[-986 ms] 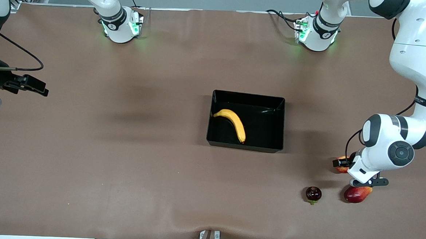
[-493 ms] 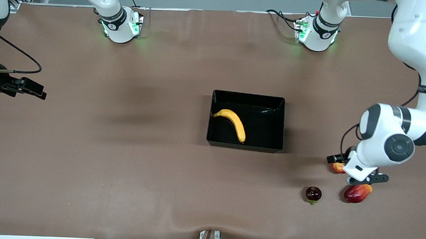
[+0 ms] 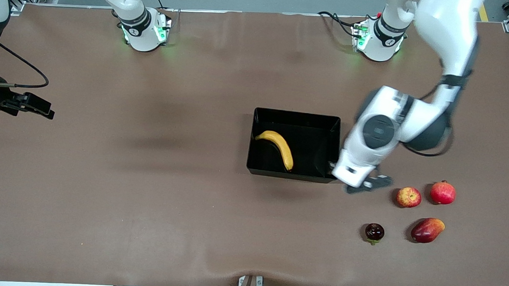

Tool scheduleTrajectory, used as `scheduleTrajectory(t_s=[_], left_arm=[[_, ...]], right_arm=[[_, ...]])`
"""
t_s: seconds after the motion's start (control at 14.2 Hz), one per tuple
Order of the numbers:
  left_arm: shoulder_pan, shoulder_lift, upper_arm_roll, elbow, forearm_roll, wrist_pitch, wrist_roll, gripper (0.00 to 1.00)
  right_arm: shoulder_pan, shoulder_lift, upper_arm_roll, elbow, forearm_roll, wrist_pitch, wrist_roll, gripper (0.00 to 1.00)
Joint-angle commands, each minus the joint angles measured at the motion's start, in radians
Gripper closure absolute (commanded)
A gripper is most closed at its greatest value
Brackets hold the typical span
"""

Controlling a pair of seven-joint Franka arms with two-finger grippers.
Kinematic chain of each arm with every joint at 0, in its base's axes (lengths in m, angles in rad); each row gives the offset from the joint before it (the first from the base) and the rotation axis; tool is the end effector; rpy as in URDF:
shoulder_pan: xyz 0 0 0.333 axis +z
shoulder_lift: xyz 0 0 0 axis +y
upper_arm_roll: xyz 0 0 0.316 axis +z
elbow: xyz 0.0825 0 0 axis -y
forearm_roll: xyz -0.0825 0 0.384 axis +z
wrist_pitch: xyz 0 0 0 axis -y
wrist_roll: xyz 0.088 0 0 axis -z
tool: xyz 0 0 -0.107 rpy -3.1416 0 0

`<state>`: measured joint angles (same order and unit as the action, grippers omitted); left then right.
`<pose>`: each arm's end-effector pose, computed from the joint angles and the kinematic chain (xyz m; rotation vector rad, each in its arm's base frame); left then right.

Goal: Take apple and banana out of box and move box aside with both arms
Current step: 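Reach into the box and grasp the banana with the left gripper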

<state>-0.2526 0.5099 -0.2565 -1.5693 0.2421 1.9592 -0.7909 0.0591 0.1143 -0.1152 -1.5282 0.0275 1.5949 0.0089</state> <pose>0.6094 -0.2957 0.3460 -2.9909 -0.3053 0.0348 0.5890 -0.0265 0.5817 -3.1236 0.1029 0.0727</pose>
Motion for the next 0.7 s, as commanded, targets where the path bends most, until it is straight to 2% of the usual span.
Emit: scheduleTrajectory(t_s=[0.0,0.21,0.49,0.63], left_arm=[[-0.086,0.073,0.005,0.066,-0.015,0.024,-0.086,0.0],[-0.163,0.105,0.003,0.046,-0.021,0.12,-0.186,0.0],[-0.2,0.163,-0.003,-0.04,-0.023,0.323,-0.218,0.0],[-0.203,0.192,-0.003,-0.057,-0.021,0.368,-0.218,0.0]], right_arm=[[-0.016,0.005,0.009,0.016,0.008,-0.004,-0.006,0.0],[-0.016,0.005,0.009,0.016,0.008,-0.004,-0.006,0.0],[-0.016,0.005,0.009,0.016,0.009,-0.004,-0.006,0.0],[-0.016,0.005,0.009,0.016,0.011,-0.006,-0.006,0.0]])
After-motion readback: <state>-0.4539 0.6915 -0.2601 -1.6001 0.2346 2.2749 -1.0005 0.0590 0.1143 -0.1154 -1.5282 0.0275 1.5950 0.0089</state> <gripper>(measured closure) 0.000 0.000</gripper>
